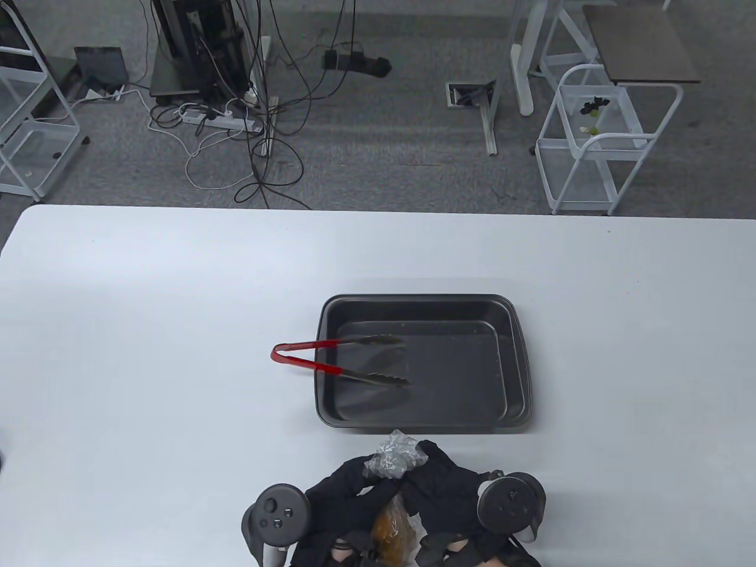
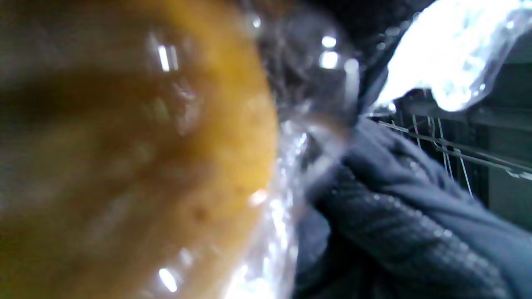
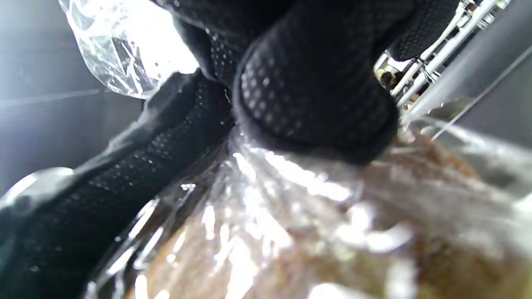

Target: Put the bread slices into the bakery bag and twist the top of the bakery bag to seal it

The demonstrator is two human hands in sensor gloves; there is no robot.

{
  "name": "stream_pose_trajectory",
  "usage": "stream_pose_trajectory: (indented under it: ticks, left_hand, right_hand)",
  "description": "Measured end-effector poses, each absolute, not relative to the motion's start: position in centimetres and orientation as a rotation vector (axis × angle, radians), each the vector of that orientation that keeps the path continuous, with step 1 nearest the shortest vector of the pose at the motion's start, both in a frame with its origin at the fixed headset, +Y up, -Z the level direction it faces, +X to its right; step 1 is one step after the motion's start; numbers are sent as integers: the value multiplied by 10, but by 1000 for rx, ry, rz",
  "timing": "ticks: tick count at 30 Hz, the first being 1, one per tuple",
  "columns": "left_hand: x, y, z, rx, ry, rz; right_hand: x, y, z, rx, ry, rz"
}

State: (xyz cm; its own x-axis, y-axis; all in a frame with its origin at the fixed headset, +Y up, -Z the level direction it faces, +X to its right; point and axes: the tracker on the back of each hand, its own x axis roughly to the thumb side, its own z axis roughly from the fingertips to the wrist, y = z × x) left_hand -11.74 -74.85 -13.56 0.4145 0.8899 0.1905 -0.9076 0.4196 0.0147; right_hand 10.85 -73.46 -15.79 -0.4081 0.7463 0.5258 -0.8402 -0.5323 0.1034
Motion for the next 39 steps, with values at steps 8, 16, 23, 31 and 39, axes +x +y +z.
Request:
stream_pose_trajectory:
  ticks: [8,16,23,31,39]
  left_hand:
    - [-116,-751,-150,-31,-315,1129]
    - [-115,-762,-168,-315,-469,1220]
    - [-111,-757,-165,-295,-598,1197]
    - [-117,-763,-168,-320,-600,1376]
    - [-118,-765,-166,-304,-555,1358]
  right_hand:
    - [119,-733,-166,585,-134,2051]
    - [117,-727,-167,613,-106,2139]
    - [137,-724,-171,580,-63,1962]
    - [131,-713,-152,1041,-231,2188]
    - [101,-709,-128,1131,-649,2315]
